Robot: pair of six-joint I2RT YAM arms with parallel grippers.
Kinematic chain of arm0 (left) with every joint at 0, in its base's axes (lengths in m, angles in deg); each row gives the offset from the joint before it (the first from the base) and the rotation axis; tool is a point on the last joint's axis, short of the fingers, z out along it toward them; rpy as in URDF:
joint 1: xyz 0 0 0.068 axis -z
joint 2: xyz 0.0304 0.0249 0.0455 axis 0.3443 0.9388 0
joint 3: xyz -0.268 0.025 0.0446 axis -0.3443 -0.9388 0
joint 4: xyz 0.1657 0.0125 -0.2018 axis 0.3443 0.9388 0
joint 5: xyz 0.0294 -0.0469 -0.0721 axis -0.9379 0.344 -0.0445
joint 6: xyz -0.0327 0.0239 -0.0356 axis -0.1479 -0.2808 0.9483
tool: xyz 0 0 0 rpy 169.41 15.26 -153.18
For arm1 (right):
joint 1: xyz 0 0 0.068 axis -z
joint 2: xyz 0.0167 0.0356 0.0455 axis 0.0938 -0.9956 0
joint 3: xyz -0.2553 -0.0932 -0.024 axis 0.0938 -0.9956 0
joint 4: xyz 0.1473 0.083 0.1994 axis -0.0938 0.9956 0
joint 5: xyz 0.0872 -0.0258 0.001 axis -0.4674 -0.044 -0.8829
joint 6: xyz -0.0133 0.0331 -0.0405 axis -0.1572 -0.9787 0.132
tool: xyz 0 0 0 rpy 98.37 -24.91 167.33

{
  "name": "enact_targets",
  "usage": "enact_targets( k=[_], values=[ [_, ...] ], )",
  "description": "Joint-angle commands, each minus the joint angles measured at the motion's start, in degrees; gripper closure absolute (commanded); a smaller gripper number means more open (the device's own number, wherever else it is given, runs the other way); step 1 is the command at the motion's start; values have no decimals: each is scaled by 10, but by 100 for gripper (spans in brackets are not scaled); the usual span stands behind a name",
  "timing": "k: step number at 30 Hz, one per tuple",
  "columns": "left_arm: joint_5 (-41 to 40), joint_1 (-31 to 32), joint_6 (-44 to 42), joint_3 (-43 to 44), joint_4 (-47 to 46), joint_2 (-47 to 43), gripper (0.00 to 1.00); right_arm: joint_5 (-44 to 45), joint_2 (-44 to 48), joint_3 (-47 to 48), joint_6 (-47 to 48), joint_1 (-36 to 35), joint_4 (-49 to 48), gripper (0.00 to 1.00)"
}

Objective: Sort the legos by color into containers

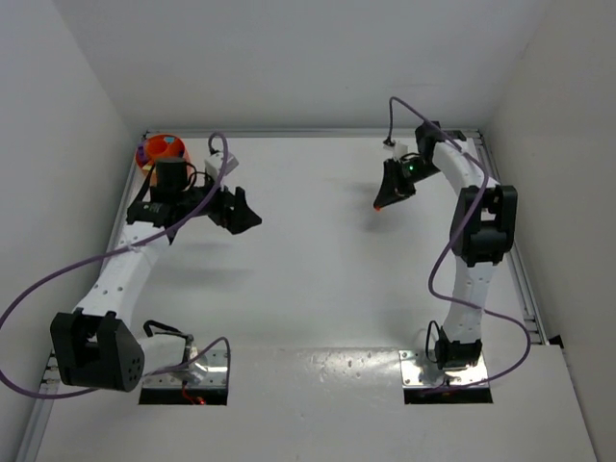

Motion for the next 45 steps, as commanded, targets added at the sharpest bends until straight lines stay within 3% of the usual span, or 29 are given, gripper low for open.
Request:
enact_targets(
  k=[1,6,8,12,15,18,26,30,45],
  values=[
    [105,9,17,-12,-81,-24,0,-206,-26,35,-71,-4,25,96],
    [111,53,118,-39,-161,-13,7,-297,4,-43,-182,-22,-90,98],
    [102,71,170,-54,-222,0,20,-310,31,-94,-234,-27,-173,98],
    [34,118,284,-69,-285,22,38,-273,64,-162,-439,-27,-313,99],
    [-49,164,298,-35,-265,54,45,-218,64,-145,-446,-47,-277,100],
    [-101,190,304,-8,-238,99,45,-185,71,-169,-500,-54,-314,100],
    [-104,249,330,61,-245,186,45,-98,84,-152,-532,-76,-282,100],
    [-118,249,355,90,-240,226,51,-118,84,-180,-563,-81,-299,100],
    [-131,271,367,124,-247,298,51,-159,105,-204,-619,-92,-351,100]
  ],
)
